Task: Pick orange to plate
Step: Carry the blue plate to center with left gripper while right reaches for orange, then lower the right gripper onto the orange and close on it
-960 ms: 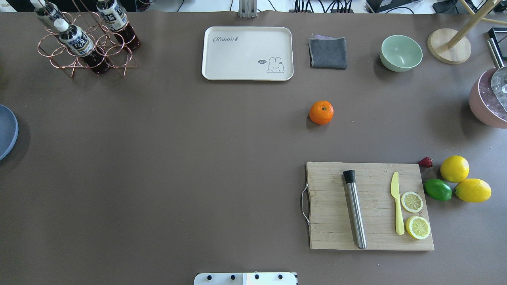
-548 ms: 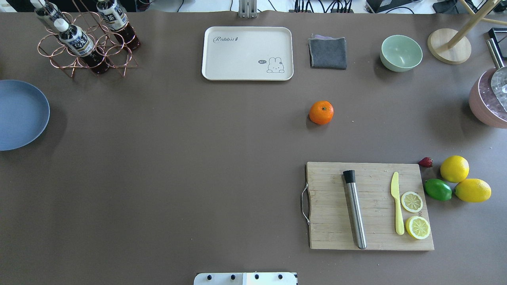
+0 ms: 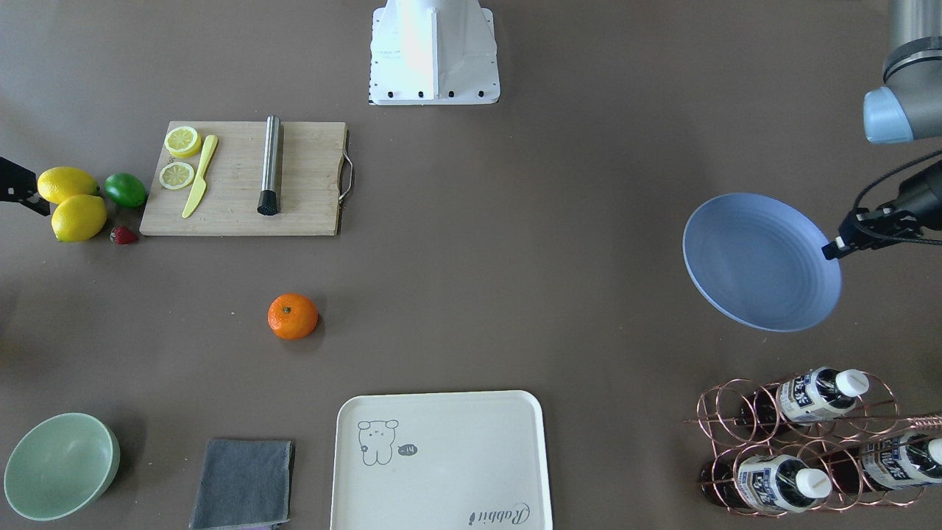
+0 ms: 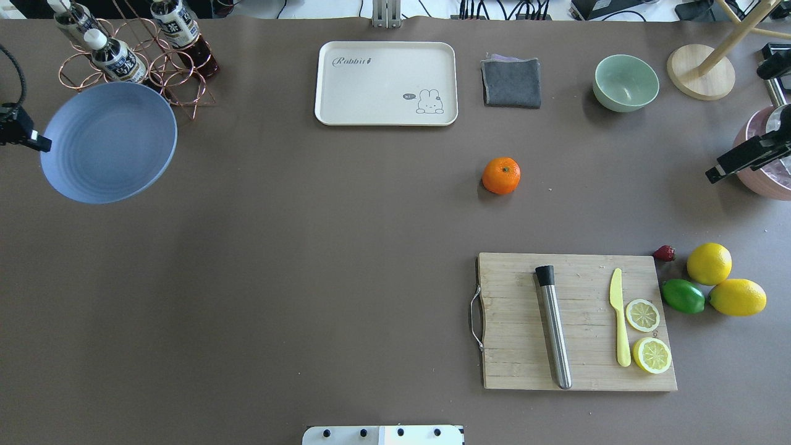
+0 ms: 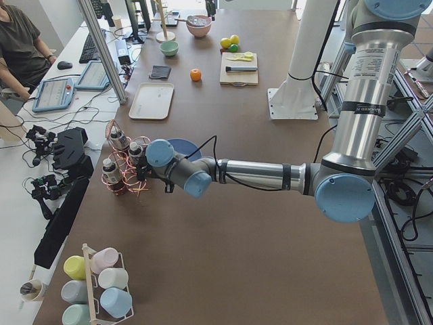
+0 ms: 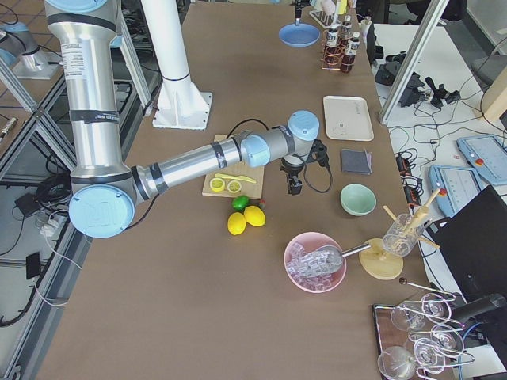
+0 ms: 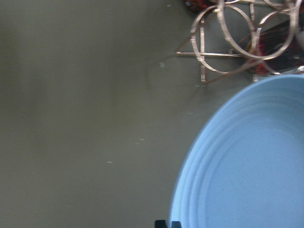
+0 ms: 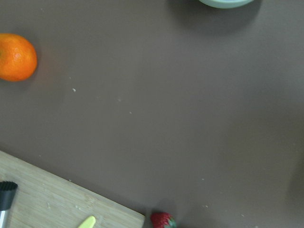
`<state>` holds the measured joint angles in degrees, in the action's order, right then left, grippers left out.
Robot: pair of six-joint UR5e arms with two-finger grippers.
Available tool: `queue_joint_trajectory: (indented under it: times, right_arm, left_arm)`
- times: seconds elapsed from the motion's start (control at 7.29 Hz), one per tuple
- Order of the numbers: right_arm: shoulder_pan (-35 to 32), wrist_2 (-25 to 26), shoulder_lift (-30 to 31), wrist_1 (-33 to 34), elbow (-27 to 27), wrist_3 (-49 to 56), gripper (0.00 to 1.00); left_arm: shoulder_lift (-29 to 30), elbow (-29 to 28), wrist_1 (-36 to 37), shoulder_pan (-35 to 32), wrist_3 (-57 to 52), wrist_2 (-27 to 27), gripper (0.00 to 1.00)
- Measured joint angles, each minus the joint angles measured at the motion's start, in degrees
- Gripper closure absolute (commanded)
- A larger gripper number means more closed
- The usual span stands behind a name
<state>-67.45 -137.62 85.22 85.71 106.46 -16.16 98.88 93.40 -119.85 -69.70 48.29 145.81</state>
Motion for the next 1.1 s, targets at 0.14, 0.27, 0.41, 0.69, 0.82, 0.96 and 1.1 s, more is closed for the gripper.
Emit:
queue_joint_trajectory:
  times: [0.14, 0.27, 0.41, 0.69, 0.82, 0.96, 1.1]
  right_arm:
    - [5.2, 4.2, -2.4, -4.5, -0.4, -9.9, 0.0]
    - [10.2, 8.1, -5.7, -6.8, -1.5, -18.0, 0.0]
    - [13.6, 10.6, -8.9, -7.7, -3.1, -22.8, 0.0]
    - [16.8, 12.1, -14.1, -8.2, -6.8, -27.7, 0.0]
    - [17.5, 12.4, -16.6, -8.2, -9.1, -28.8, 0.0]
    - [18.1, 12.9, -19.1, -8.3, -11.8, -29.7, 0.0]
    - [18.9, 13.9, -21.0, -8.5, -13.9, -30.9, 0.0]
  left_arm:
    - [2.0, 4.2, 0.0, 5.0, 8.8, -2.3, 1.0]
    - [4.9, 6.6, 0.1, 10.8, 16.6, -6.6, 1.0]
    - [7.8, 7.5, 0.1, 16.0, 22.1, -11.2, 1.0]
    - [12.5, 7.7, 0.1, 26.6, 29.7, -21.4, 1.0]
    - [14.6, 7.1, 0.1, 32.6, 32.6, -27.3, 1.0]
    - [16.1, 6.5, 0.1, 37.6, 34.2, -32.6, 1.0]
    - [16.7, 6.2, 0.1, 40.7, 34.9, -35.9, 1.0]
